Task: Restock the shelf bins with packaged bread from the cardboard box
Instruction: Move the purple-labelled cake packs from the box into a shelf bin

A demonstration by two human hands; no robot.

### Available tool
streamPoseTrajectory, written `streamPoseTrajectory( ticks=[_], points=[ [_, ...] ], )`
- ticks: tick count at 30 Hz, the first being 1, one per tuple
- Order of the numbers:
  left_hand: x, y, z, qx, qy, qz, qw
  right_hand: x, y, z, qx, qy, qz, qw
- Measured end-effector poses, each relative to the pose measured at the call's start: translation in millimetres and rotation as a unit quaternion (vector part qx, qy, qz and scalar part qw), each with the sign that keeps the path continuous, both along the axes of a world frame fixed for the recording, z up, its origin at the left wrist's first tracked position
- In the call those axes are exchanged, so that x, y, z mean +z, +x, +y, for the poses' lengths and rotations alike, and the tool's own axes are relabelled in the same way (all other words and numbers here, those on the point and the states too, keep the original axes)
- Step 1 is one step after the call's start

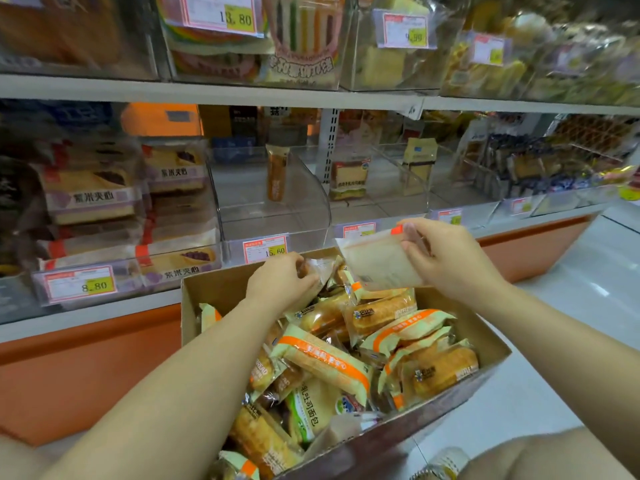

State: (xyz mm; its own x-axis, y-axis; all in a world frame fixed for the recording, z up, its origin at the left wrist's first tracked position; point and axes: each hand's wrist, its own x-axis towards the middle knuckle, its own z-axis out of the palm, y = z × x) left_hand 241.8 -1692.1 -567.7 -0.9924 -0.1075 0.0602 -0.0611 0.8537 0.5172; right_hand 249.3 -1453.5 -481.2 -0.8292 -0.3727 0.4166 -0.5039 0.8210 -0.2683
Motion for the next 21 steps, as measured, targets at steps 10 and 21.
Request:
streamPoseTrajectory(
  ticks=[10,21],
  points=[
    [13.4,8.8,-2.6,0.013,0.221,0.068,0.973,9.4,-1.6,13.8,-0.014,-0.017,-0.041,0.999],
    [1.5,56.5,-16.0,-0.079,0.351,-0.155,0.920,4.0,8.5,17.7,-0.033,-0.059,0.008,0.998]
  ],
)
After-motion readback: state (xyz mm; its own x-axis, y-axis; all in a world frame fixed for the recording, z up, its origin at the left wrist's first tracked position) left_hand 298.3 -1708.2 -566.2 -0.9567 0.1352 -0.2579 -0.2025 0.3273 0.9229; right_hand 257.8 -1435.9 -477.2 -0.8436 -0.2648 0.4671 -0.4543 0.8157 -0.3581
